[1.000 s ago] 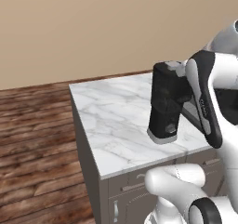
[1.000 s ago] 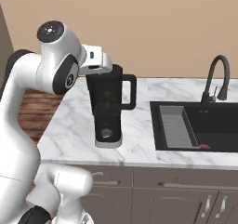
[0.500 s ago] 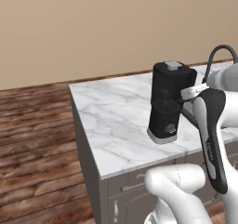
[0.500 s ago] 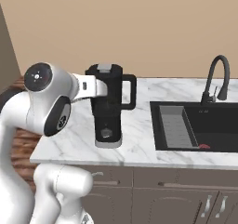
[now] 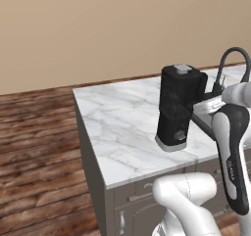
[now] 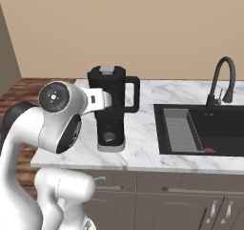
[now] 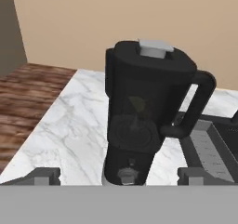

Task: Grab the garlic and lemon wedge from the fridge, place them in the blender, close the lid, and turn on the blender to create a marinade.

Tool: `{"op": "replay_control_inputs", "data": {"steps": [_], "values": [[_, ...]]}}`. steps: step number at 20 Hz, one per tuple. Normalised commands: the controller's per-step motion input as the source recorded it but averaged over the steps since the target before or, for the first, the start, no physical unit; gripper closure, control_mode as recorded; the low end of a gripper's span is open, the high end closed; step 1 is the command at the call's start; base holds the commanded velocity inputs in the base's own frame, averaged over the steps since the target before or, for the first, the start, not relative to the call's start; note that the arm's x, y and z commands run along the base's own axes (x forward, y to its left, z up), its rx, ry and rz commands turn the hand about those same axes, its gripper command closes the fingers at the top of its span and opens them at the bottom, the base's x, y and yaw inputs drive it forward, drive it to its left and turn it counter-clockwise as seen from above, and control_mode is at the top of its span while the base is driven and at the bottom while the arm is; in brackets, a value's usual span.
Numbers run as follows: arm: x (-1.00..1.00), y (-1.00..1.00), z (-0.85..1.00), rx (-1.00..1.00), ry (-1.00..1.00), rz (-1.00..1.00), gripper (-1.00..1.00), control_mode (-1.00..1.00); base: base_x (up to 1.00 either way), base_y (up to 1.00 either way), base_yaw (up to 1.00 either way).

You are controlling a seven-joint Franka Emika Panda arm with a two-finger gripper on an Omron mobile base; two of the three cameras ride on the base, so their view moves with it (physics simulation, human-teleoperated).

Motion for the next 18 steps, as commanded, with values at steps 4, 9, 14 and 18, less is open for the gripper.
{"op": "replay_control_inputs", "data": {"steps": [4, 9, 14, 18], "values": [[-0.14, -0.14, -0.09, 0.06, -0.03, 0.17, -1.00, -1.00, 0.00, 0.00, 0.00], [-0.18, -0.19, -0.13, 0.05, -0.08, 0.16, -1.00, -1.00, 0.00, 0.00, 0.00], [-0.18, -0.20, -0.21, 0.01, -0.12, 0.15, -1.00, -1.00, 0.00, 0.00, 0.00], [-0.03, -0.01, -0.32, 0.00, -0.13, 0.14, -1.00, -1.00, 0.00, 0.00, 0.00]]}}
